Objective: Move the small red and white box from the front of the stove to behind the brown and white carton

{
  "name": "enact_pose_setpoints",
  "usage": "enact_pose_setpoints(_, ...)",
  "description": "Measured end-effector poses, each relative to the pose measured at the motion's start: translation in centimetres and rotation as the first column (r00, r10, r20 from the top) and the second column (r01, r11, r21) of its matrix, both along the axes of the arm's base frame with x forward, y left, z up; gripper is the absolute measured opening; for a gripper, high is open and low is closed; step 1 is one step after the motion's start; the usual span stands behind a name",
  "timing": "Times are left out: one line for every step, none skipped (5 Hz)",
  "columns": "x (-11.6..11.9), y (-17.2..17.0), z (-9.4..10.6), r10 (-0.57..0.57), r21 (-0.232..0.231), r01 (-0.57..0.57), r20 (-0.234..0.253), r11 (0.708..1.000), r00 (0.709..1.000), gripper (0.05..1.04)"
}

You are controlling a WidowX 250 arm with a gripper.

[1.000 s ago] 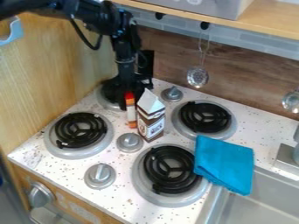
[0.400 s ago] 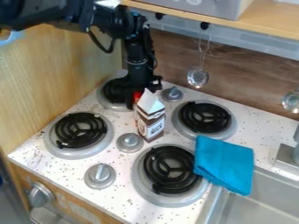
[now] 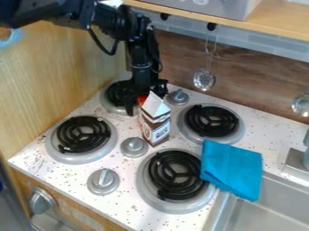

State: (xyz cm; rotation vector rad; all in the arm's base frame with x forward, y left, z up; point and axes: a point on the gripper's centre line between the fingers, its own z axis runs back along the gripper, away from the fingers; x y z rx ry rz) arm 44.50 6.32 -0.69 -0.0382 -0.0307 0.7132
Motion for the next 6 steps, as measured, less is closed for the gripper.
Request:
enact_pose_setpoints(-0.2,-0.1,0.2,-0.004,-0.004,0.004,-0.002,1.0,1.0,1.005)
enact_pose_setpoints(-0.6,-0.3,0.4,-0.008,-0.016,0.008,-0.003,1.0,1.0,1.004)
enact_pose_setpoints(-0.7,-0.3,2.6,-0.013,-0.011,0.014,0.037,1.0,0.999,1.004)
enact_pose_setpoints(-1.0,-0.5,4.0,-0.012,-0.018,0.013,0.057,1.0,0.998,1.004)
enact_pose_setpoints(-1.5,-0.2,5.9,-0.019,-0.012,0.02,0.086,1.0,0.996,1.004)
enact_pose_setpoints(-2.9,0.8,8.0,-0.031,0.037,0.027,0.125,0.999,0.992,1.004)
